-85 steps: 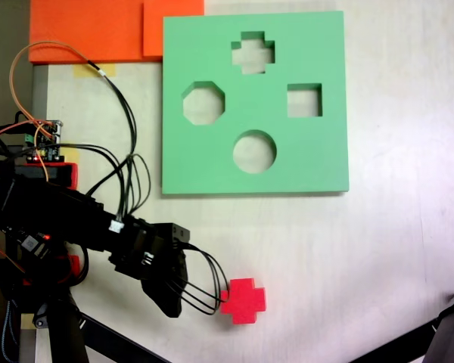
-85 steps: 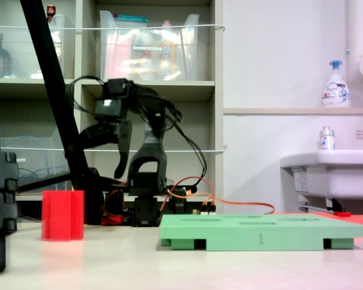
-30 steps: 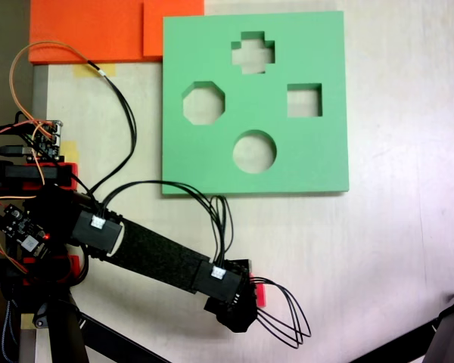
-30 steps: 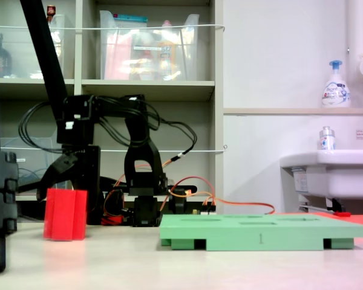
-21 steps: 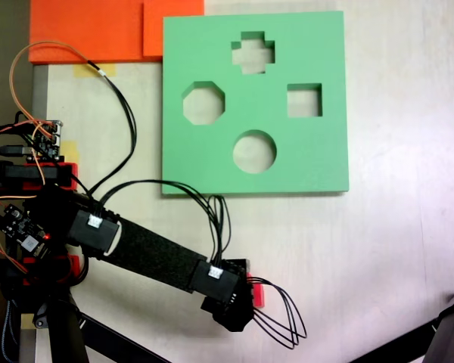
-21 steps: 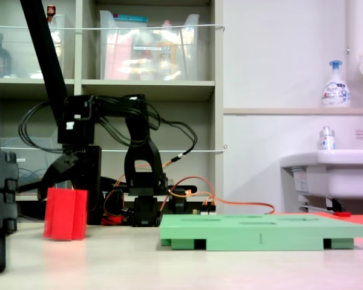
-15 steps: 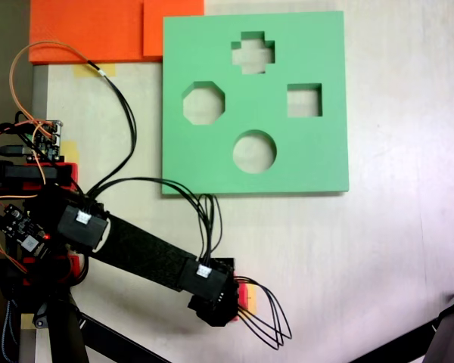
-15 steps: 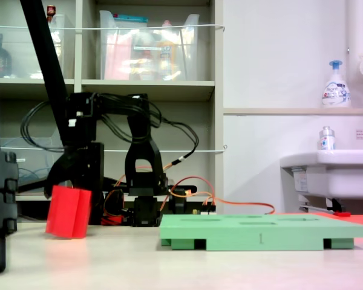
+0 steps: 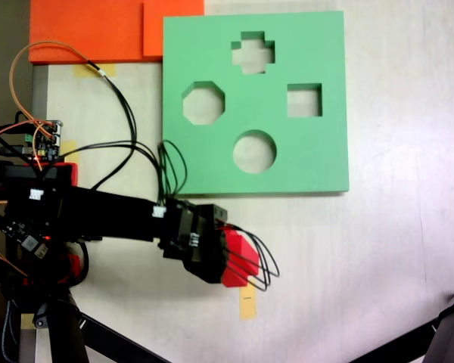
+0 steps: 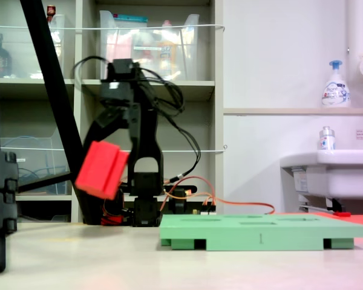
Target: Put the cross columnar block into the corresponding hole
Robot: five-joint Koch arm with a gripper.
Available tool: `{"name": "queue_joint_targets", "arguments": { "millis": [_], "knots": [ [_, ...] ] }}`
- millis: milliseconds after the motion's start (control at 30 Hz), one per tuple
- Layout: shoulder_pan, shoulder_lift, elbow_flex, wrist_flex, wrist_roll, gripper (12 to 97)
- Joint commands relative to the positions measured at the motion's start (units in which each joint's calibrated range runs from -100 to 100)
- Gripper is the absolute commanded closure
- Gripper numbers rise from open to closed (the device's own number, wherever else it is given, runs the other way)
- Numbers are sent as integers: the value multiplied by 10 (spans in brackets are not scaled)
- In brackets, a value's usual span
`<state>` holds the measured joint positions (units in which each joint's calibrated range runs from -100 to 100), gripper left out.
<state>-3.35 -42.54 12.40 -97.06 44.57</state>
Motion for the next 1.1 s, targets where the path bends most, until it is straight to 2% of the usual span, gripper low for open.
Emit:
{"name": "queue_joint_targets", "arguments": {
  "millis": [0,167,333,600,867,1067],
  "knots": [
    [47,-42,9,-29,45,701],
    [139,-17,31,-29,127,702],
    [198,106,119,-29,181,703],
    [238,312,286,-24,230,705],
    [274,561,565,-16,273,705],
    [299,603,572,60,301,703]
  ]
}}
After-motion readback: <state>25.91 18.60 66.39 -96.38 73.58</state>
